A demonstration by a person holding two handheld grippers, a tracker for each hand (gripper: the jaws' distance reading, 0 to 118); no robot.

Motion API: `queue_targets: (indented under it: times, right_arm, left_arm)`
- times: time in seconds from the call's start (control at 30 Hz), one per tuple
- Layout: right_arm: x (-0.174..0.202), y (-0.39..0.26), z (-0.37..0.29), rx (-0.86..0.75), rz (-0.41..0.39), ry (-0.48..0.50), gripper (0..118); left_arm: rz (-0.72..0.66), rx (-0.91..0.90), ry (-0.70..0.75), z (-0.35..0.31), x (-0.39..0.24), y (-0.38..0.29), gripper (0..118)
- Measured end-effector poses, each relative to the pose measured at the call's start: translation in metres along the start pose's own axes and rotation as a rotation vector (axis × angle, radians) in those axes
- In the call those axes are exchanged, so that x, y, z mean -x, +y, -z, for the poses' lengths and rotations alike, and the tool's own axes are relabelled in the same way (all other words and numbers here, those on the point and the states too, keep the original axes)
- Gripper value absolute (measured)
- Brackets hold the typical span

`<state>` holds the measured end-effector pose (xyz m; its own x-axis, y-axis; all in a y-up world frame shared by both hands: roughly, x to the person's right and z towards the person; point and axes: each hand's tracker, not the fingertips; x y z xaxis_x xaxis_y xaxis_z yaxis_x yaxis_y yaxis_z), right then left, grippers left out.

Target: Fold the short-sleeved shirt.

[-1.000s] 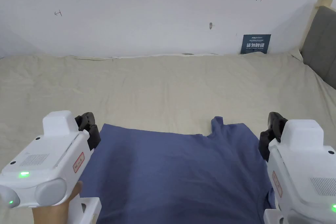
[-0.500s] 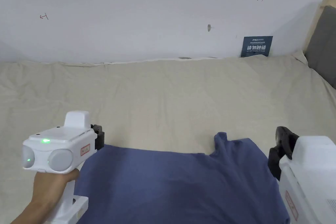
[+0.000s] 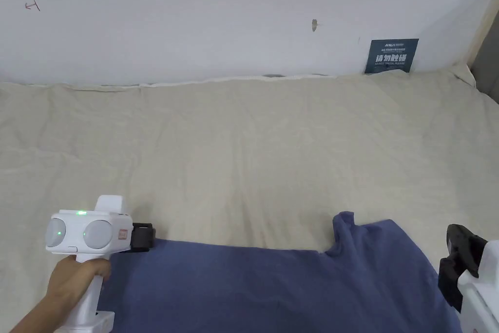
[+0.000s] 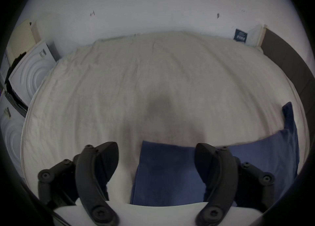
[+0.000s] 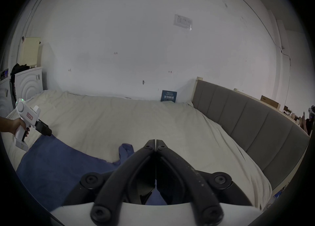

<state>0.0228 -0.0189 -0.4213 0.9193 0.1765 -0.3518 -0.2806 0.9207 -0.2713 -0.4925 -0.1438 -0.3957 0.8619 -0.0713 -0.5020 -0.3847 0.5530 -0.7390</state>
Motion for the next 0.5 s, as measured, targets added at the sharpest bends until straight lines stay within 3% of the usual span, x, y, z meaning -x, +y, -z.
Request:
queue_targets:
  times: [0.07, 0.17, 0.23, 0.27, 0.3, 0.43, 0.5]
  right_arm:
    - [0.001, -0.003, 0.003, 0.02, 0.014, 0.003, 2]
    - [0.0, -0.004, 0.009, 0.063, 0.028, 0.018, 3]
    - [-0.004, -0.004, 0.019, 0.106, 0.052, 0.037, 3]
    - [-0.012, -0.007, 0.026, 0.133, 0.086, 0.045, 4]
    - [-0.019, -0.008, 0.034, 0.161, 0.118, 0.052, 6]
    - [-0.047, -0.011, 0.075, 0.294, 0.195, 0.07, 50]
    - [-0.056, -0.015, 0.101, 0.368, 0.208, 0.082, 61]
  left_arm:
    - [-0.015, 0.038, -0.022, 0.01, 0.003, -0.004, 65]
    - [-0.044, 0.0, -0.035, 0.004, 0.001, -0.007, 48]
    - [-0.023, 0.005, -0.025, 0.0, -0.003, -0.007, 11]
    - [-0.02, 0.002, -0.032, -0.002, -0.002, -0.006, 3]
    - [-0.019, 0.001, -0.03, -0.005, -0.003, -0.005, 3]
    - [-0.067, -0.068, -0.073, -0.036, 0.005, -0.004, 3]
    - [-0.077, -0.107, -0.119, -0.059, 0.007, -0.006, 3]
